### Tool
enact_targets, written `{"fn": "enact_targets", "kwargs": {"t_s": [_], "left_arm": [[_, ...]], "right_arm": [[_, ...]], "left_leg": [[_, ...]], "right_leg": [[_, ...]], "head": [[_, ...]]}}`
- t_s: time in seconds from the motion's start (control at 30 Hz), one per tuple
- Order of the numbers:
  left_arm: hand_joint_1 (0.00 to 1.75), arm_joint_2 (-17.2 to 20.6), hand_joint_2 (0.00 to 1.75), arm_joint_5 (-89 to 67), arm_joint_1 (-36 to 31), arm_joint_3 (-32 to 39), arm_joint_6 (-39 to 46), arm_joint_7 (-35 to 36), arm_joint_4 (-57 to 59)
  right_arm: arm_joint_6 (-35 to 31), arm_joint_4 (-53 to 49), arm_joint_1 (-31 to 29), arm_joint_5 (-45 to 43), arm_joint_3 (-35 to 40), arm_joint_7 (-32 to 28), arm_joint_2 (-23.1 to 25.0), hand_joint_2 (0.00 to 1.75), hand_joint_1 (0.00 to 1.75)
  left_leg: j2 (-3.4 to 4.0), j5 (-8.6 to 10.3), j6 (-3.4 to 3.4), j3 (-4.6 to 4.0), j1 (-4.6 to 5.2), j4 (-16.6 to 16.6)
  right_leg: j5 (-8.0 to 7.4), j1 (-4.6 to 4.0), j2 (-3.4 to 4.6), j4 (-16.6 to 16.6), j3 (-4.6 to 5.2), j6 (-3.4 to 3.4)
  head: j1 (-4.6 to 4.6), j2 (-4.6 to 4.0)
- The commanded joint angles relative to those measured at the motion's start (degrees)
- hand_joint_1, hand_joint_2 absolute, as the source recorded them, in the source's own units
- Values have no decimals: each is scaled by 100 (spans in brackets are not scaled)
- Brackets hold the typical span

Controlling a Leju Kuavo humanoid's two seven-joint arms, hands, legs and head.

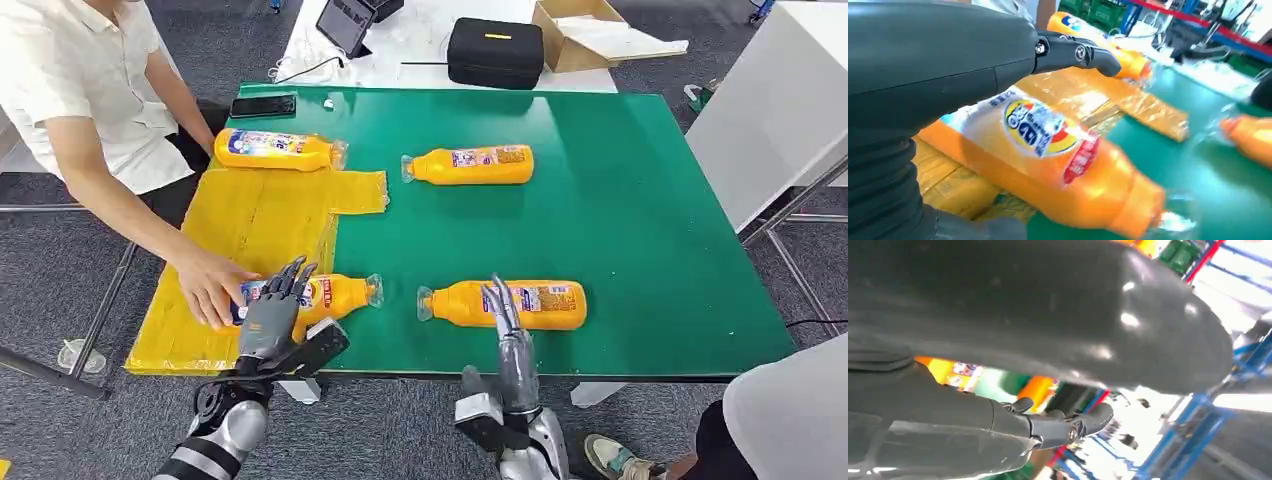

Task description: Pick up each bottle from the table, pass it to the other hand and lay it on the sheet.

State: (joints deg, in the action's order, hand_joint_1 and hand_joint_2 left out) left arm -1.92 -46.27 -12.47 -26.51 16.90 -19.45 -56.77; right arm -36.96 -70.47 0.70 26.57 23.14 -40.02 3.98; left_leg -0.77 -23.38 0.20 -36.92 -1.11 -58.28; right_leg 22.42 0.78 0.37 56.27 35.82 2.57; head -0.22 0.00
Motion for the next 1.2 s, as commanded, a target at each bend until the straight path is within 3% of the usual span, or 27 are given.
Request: {"fn": "enact_targets", "kwargs": {"t_s": [0.03,0.1,0.13,0.2,0.23,0.33,0.37,0.5,0.63,0.93,0.97,1.03,1.2], "left_arm": [[0,-111,175,82,94,-327,193,-27,-589],[0,-95,175,162,129,-389,307,-148,-680],[0,-93,175,184,158,-411,332,-167,-748],[0,-112,175,257,282,-444,369,-235,-996],[0,-161,175,405,363,-433,351,-302,-1135],[0,-400,175,1015,630,-455,258,-522,-1554],[0,-645,175,2155,832,-379,-288,-705,-1834],[0,-741,175,2983,940,-771,-683,-643,-2038],[0,-827,175,3144,639,-914,-189,-733,-1548],[0,-818,175,3304,452,-1004,-102,-714,-1237],[0,-804,175,3348,438,-1088,-146,-733,-1158],[0,-802,175,3383,435,-1156,-150,-783,-1121],[0,-818,175,3432,355,-1254,-16,-820,-1060]], "right_arm": [[-129,107,-122,577,-494,3,2,0,0],[-292,204,-166,901,-486,9,-4,0,0],[-304,243,-161,1411,-640,126,37,175,0],[-304,459,-184,3038,-1118,770,58,175,0],[-304,545,-214,3267,-1265,882,16,175,0],[-304,742,-304,3494,-1589,895,-128,175,0],[-304,651,-254,3938,-1898,1097,-135,175,0],[-304,769,-304,4222,-2116,1233,-326,175,0],[-304,1275,-731,4601,-2133,1468,-553,175,0],[-304,1370,-873,4852,-2158,1639,-625,175,0],[-304,1393,-929,4898,-2151,1638,-697,175,0],[-304,1422,-996,4967,-2119,1650,-757,175,0],[-304,2026,-1488,5040,-1742,2028,-1008,175,0]], "left_leg": [[4,-8,6,14,3,0],[5,-4,4,5,2,1],[6,-9,5,17,3,0],[4,-4,3,6,2,2],[12,-18,7,38,5,0],[3,-10,8,21,3,3],[-1,-6,7,10,5,3],[-8,-7,9,1,5,-1],[-5,-14,15,15,14,2],[-1,-9,14,5,13,3],[5,-19,17,39,14,5],[0,-7,15,7,14,5],[8,-11,17,13,16,2]], "right_leg": [[7,0,-4,0,-16,-6],[2,0,0,-1,-8,-4],[8,0,-2,0,-19,-7],[3,0,-2,-1,-8,-5],[17,-1,-2,3,-37,-14],[8,0,-5,-5,-24,-6],[5,2,-7,-4,-13,-3],[7,4,-10,-4,-10,1],[10,10,-11,-7,-25,-3],[-1,10,-3,-8,-9,1],[11,7,-6,-9,-41,-8],[0,10,-3,-8,-9,3],[1,11,3,-7,-16,3]], "head": [[0,0],[0,0],[0,0],[0,0],[0,0],[-2,0],[-2,0],[-2,0],[-2,0],[-2,0],[0,0],[-2,0],[-2,0]]}}
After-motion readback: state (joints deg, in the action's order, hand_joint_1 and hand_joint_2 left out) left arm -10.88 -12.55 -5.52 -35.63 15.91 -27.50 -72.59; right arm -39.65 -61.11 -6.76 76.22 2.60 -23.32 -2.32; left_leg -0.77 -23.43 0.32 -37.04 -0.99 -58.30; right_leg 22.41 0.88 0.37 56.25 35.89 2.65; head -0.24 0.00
